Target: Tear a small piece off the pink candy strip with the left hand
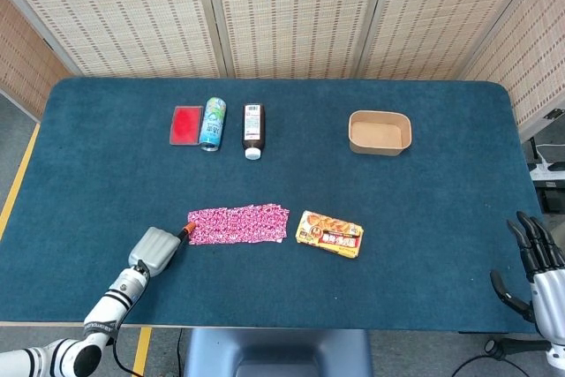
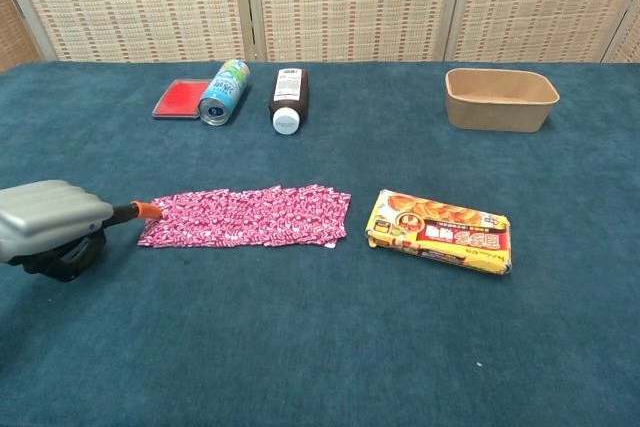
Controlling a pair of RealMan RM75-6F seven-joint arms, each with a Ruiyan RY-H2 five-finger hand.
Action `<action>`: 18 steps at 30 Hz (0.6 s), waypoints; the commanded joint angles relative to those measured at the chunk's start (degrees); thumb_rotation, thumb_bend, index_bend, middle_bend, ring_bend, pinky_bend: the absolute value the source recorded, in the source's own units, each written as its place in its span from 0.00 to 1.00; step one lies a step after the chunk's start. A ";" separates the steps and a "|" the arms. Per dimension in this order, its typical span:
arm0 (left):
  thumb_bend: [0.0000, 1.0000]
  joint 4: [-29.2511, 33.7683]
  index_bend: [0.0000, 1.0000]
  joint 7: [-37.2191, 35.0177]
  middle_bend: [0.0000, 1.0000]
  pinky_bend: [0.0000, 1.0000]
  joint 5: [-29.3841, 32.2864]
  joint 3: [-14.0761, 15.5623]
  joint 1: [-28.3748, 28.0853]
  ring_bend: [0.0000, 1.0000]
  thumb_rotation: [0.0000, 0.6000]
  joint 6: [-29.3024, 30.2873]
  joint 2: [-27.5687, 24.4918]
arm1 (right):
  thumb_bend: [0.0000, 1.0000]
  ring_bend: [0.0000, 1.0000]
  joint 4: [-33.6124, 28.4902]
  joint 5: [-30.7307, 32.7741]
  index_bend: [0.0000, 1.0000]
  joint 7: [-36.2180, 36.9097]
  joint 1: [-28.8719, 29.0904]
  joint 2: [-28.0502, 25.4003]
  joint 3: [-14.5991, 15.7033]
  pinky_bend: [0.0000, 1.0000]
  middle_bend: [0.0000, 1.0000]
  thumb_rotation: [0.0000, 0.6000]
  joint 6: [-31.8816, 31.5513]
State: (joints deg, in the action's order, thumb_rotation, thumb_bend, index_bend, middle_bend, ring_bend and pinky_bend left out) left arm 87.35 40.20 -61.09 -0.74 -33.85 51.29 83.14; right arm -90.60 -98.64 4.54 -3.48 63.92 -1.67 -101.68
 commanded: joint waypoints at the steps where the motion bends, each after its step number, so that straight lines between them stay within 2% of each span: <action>1: 0.81 0.11 0.11 0.60 0.71 0.62 1.48 0.21 -0.25 0.67 1.00 0.30 -0.15 | 0.33 0.00 0.01 -0.02 0.00 0.04 -0.02 -0.01 -0.01 0.27 0.00 1.00 -0.04; 7: 0.81 1.65 0.18 3.78 0.71 0.62 6.13 0.69 -0.39 0.68 1.00 2.35 -0.84 | 0.33 0.00 0.03 -0.05 0.00 0.05 -0.01 -0.05 0.02 0.27 0.00 1.00 0.07; 18: 0.82 5.04 0.20 11.98 0.72 0.63 18.20 0.98 0.21 0.68 1.00 10.79 -2.52 | 0.33 0.00 -0.16 -0.14 0.00 0.13 0.01 -0.24 0.21 0.27 0.00 1.00 0.41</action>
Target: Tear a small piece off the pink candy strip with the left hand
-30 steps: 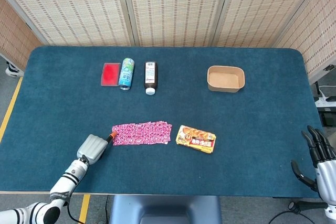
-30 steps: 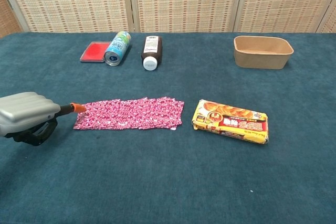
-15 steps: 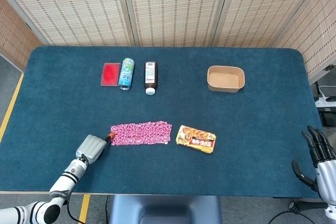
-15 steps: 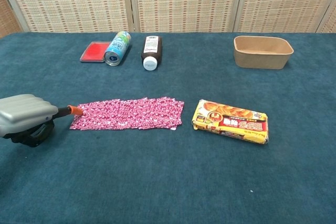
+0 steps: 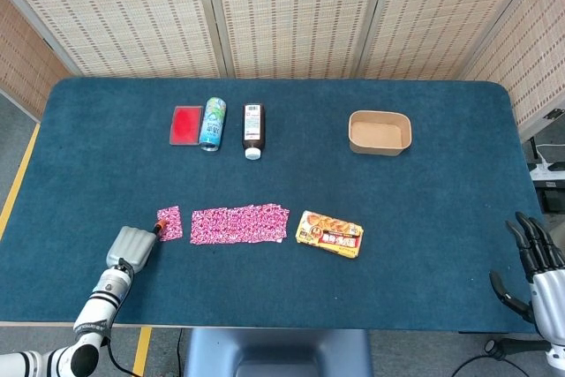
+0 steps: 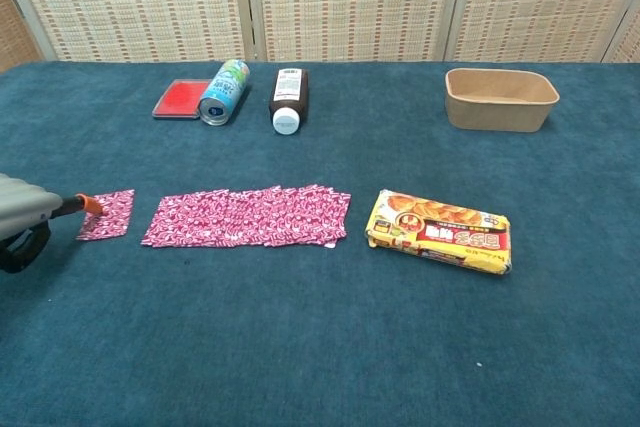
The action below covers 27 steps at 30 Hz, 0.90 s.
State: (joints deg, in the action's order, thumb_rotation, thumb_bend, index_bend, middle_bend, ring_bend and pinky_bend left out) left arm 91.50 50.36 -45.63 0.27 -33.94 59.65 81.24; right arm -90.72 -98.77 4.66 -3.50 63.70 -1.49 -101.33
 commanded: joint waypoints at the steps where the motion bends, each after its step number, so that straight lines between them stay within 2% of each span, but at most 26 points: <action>1: 0.82 1.02 0.20 2.20 0.72 0.63 3.66 -0.08 0.37 0.68 1.00 3.05 -0.72 | 0.33 0.00 -0.06 -0.02 0.00 0.01 0.04 -0.04 0.05 0.27 0.00 1.00 0.12; 7: 0.82 1.61 0.20 4.33 0.72 0.64 9.05 -0.88 0.33 0.68 1.00 6.36 -0.95 | 0.33 0.00 -0.14 0.04 0.00 -0.07 0.06 -0.05 0.02 0.27 0.00 1.00 0.23; 10: 0.82 2.04 0.20 2.55 0.72 0.64 8.02 -0.93 0.26 0.68 1.00 5.49 -1.53 | 0.32 0.00 -0.17 0.11 0.00 -0.14 0.08 -0.04 0.01 0.27 0.00 1.00 0.34; 13: 0.82 2.16 0.13 -0.34 0.72 0.64 3.05 -0.30 0.57 0.69 1.00 5.44 -1.83 | 0.32 0.00 -0.20 0.16 0.00 -0.26 0.14 -0.03 0.00 0.27 0.00 1.00 0.49; 17: 0.82 2.91 0.00 -7.46 0.72 0.65 -8.40 1.33 1.44 0.69 1.00 4.97 -2.45 | 0.32 0.00 -0.24 0.21 0.00 -0.25 0.15 -0.06 0.01 0.27 0.00 1.00 0.57; 20: 0.82 3.61 0.00 -12.06 0.72 0.65 -16.16 2.98 1.72 0.69 1.00 4.12 -3.24 | 0.32 0.00 -0.27 0.18 0.00 -0.24 0.16 -0.10 0.03 0.27 0.00 1.00 0.61; 25: 0.82 3.87 0.00 -13.43 0.73 0.65 -19.54 4.00 1.63 0.69 1.00 3.27 -3.55 | 0.32 0.00 -0.23 0.09 0.00 -0.20 0.15 -0.10 0.07 0.27 0.00 1.00 0.58; 27: 0.82 4.09 0.00 -13.17 0.73 0.65 -21.00 4.80 0.93 0.69 1.00 1.24 -2.84 | 0.33 0.00 -0.13 -0.01 0.00 -0.16 0.14 -0.11 0.06 0.27 0.00 1.00 0.49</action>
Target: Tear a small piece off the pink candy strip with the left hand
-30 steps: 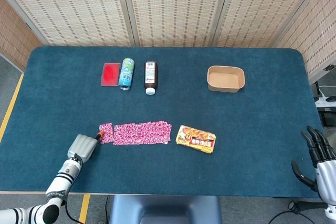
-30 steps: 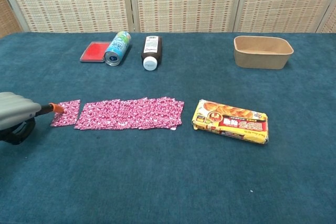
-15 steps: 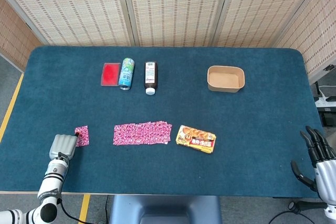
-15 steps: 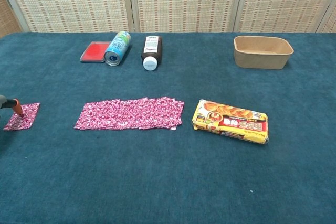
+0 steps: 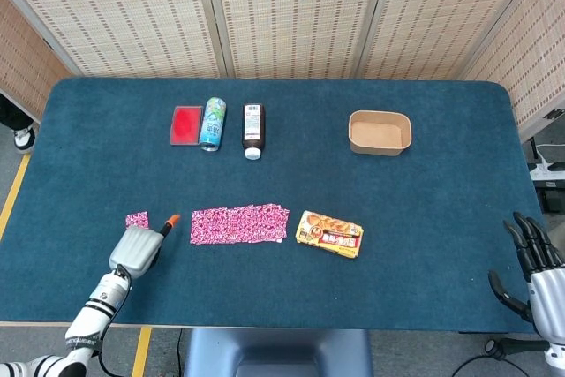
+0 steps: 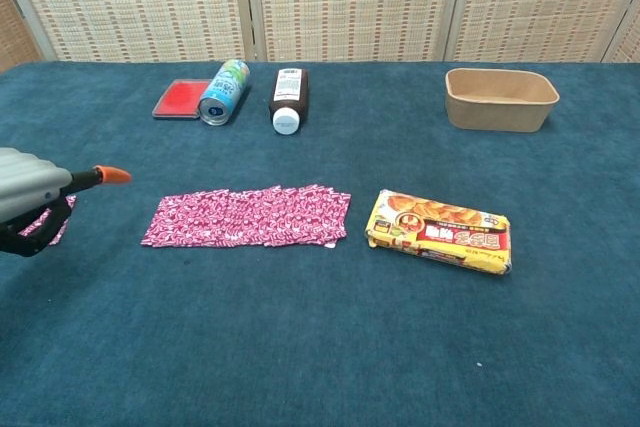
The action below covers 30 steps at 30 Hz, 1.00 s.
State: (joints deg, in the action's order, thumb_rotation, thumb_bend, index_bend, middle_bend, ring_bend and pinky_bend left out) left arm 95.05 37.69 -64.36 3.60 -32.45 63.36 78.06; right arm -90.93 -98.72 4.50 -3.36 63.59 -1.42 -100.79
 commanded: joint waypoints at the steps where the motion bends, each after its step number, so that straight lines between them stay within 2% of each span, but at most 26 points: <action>1: 0.82 0.30 0.00 -0.21 0.73 0.65 -1.91 1.30 -0.87 0.69 1.00 -3.17 0.89 | 0.33 0.00 0.14 -0.03 0.00 -0.03 0.04 0.02 -0.04 0.27 0.00 1.00 0.00; 12: 0.82 -3.82 0.00 3.98 0.73 0.65 3.43 -1.18 -3.98 0.70 1.00 -7.80 6.35 | 0.32 0.00 -0.07 0.26 0.00 -0.16 0.27 -0.18 0.02 0.27 0.00 1.00 0.72; 22: 0.82 -4.20 0.00 6.29 0.73 0.65 7.61 -1.43 -4.80 0.70 1.00 -8.15 6.43 | 0.32 0.00 -0.14 0.17 0.00 0.37 0.19 -0.35 0.08 0.27 0.00 1.00 0.51; 30: 0.82 -6.11 0.00 9.88 0.73 0.65 14.25 -1.88 -5.56 0.70 1.00 -7.30 7.05 | 0.33 0.00 -0.32 0.42 0.00 0.11 0.26 -0.38 0.05 0.27 0.00 1.00 0.83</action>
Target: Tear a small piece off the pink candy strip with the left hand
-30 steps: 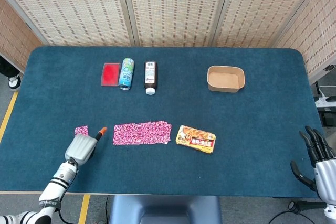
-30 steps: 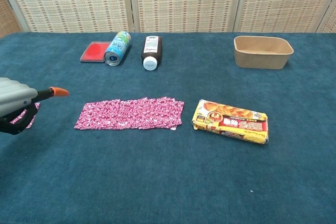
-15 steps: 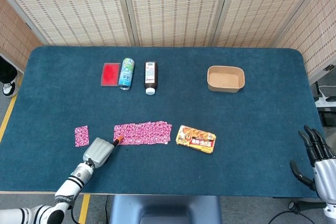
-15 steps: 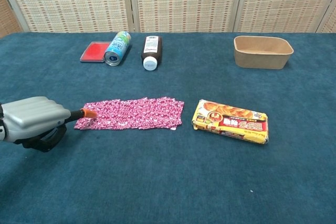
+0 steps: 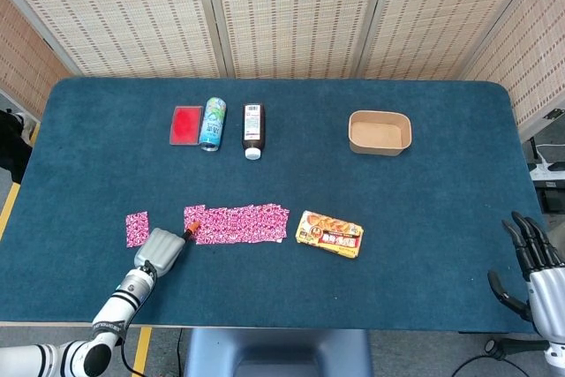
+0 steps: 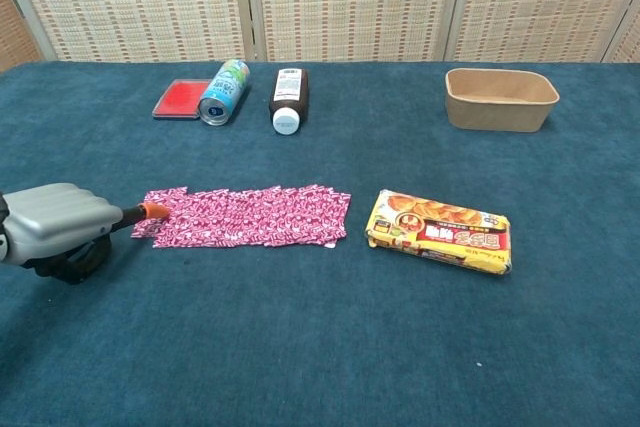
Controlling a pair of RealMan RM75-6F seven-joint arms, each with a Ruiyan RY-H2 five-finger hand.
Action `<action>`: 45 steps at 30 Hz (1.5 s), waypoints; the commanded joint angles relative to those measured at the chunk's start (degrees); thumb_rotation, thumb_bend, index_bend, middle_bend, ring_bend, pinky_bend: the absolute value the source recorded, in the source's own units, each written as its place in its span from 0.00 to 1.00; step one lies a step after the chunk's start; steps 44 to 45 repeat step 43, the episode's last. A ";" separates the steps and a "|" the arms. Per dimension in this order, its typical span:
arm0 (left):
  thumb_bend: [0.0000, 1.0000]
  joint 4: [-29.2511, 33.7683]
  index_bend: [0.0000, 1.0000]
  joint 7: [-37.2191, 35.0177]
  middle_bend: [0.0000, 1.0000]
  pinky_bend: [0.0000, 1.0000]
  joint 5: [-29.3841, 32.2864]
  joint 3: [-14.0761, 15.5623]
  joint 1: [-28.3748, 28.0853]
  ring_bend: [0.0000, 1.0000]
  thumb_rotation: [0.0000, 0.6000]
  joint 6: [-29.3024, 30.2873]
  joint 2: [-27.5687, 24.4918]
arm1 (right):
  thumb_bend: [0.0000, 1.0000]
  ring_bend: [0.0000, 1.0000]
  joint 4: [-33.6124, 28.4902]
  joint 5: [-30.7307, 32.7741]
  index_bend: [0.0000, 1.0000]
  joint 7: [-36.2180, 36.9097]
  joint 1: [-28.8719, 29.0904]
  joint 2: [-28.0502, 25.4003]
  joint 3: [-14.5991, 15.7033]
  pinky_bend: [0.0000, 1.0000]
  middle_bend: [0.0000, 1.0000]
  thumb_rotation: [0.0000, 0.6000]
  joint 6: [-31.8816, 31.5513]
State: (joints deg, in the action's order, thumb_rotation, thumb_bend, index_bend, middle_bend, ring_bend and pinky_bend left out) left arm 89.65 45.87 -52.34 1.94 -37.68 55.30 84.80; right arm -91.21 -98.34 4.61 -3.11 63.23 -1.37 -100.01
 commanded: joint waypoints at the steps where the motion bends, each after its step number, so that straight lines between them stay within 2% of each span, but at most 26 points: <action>1: 0.82 -0.77 0.00 2.20 0.73 0.65 3.02 -0.29 -0.40 0.70 1.00 1.04 0.36 | 0.33 0.00 -0.06 0.04 0.00 -0.01 0.02 -0.03 -0.01 0.27 0.00 1.00 0.06; 11: 0.82 -1.79 0.00 9.05 0.73 0.66 12.74 -1.89 -0.99 0.70 1.00 7.22 1.26 | 0.32 0.00 -0.10 -0.07 0.00 0.24 -0.01 -0.18 0.11 0.27 0.00 1.00 0.05; 17: 0.82 -1.27 0.01 8.56 0.73 0.66 14.21 -2.41 -0.94 0.70 1.00 7.79 0.80 | 0.32 0.00 -0.17 -0.01 0.00 -0.04 0.06 -0.18 0.15 0.27 0.00 1.00 0.32; 19: 0.82 -0.38 0.01 6.47 0.73 0.66 11.85 -2.20 -0.48 0.70 1.00 7.85 0.07 | 0.32 0.00 -0.20 0.00 0.00 -0.11 0.10 -0.18 0.14 0.27 0.00 1.00 0.40; 21: 0.82 1.22 0.00 2.82 0.72 0.66 7.02 -1.63 0.45 0.70 1.00 8.33 -1.22 | 0.33 0.00 -0.22 0.18 0.00 -0.24 0.20 -0.16 0.06 0.27 0.00 1.00 0.60; 25: 0.78 4.02 0.00 -8.07 0.61 0.68 -8.26 0.19 3.48 0.69 1.00 12.17 -5.00 | 0.32 0.00 -0.49 0.70 0.00 -0.46 0.44 -0.36 0.02 0.27 0.00 1.00 1.40; 26: 0.76 3.99 0.00 -12.03 0.56 0.68 -13.68 0.99 4.83 0.67 1.00 14.71 -6.17 | 0.32 0.00 -0.58 0.73 0.00 -0.50 0.48 -0.43 0.07 0.27 0.00 1.00 1.57; 29: 0.66 2.85 0.00 -20.39 0.42 0.67 -23.62 2.75 8.78 0.56 1.00 22.27 -8.90 | 0.32 0.00 -0.62 0.52 0.00 -0.72 0.53 -0.38 0.18 0.27 0.00 1.00 1.67; 32: 0.57 0.67 0.00 -26.64 0.28 0.61 -29.64 4.26 12.86 0.41 1.00 29.14 -11.39 | 0.33 0.00 -0.67 0.58 0.00 -0.93 0.62 -0.28 0.18 0.27 0.00 1.00 1.87; 34: 0.52 -0.96 0.00 -28.97 0.19 0.55 -31.67 4.93 15.25 0.31 1.00 32.52 -12.47 | 0.33 0.00 -0.71 0.68 0.00 -1.17 0.69 -0.15 0.10 0.27 0.00 1.00 1.99; 37: 0.50 -3.42 0.00 -32.24 0.12 0.49 -32.83 5.22 19.06 0.23 1.00 36.89 -13.02 | 0.32 0.00 -0.80 0.85 0.00 -1.58 0.86 0.14 0.07 0.27 0.00 1.00 2.39; 40: 0.49 -4.97 0.00 -34.64 0.11 0.46 -32.25 4.52 21.47 0.22 1.00 38.54 -13.06 | 0.32 0.00 -0.50 0.74 0.00 -1.81 1.05 0.62 -0.07 0.27 0.00 1.00 2.41; 45: 0.49 -5.43 0.01 -35.13 0.11 0.45 -31.84 3.40 22.12 0.22 1.00 38.12 -13.32 | 0.32 0.00 -0.57 1.10 0.00 -2.14 1.15 0.72 -0.03 0.27 0.00 1.00 2.91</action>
